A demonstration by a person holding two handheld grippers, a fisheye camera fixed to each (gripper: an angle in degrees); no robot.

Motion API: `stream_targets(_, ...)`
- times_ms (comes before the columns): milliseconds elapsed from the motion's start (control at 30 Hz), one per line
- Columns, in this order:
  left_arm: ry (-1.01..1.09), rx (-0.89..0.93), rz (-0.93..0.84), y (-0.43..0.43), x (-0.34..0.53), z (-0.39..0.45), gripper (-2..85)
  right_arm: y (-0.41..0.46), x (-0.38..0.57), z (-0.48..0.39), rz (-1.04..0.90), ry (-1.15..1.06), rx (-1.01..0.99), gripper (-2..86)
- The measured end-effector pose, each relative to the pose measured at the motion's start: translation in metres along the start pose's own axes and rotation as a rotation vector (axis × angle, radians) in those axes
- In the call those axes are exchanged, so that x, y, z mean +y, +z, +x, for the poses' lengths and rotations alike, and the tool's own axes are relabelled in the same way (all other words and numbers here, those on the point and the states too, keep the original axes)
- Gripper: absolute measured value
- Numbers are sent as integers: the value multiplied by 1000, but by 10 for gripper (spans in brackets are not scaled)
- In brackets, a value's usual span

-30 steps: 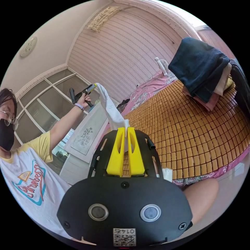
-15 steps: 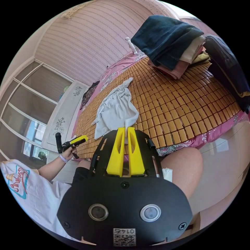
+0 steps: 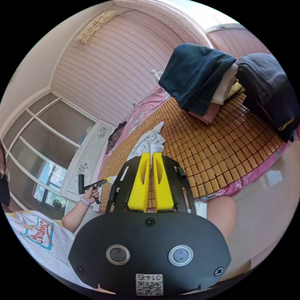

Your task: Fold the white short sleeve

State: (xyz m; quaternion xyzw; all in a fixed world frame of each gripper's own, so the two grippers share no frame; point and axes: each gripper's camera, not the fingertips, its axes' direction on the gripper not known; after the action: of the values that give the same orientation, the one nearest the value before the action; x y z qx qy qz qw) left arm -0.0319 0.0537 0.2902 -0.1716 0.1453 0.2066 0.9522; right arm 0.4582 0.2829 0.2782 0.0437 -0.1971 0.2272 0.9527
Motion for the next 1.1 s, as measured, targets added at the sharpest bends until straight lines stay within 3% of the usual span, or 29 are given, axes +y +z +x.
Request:
stream_targets(100, -24, 39, 95, -18, -33, -11, 4, 26, -4, 7, -59, 7, 84, 7)
stream_targets(200, -50, -108, 7, 2, -34, -23, 19, 56, 0, 8, -166, -17, 155, 7)
stream_targets(400, -176, 7, -59, 36, 13, -45, 21, 82, 10, 9, -281, -55, 191, 8)
stream_targets(767, 174, -113, -129, 103, -67, 40, 66, 83, 7, 16, -313, -56, 201, 9)
stream_targets(1000, 198, -223, -218, 161, -97, 57, 67, 72, 3, 22, -303, -49, 194, 13)
stream_targets(1100, 194, -342, -342, 185, -95, 52, 18, 65, 2, 25, -309, -42, 198, 15)
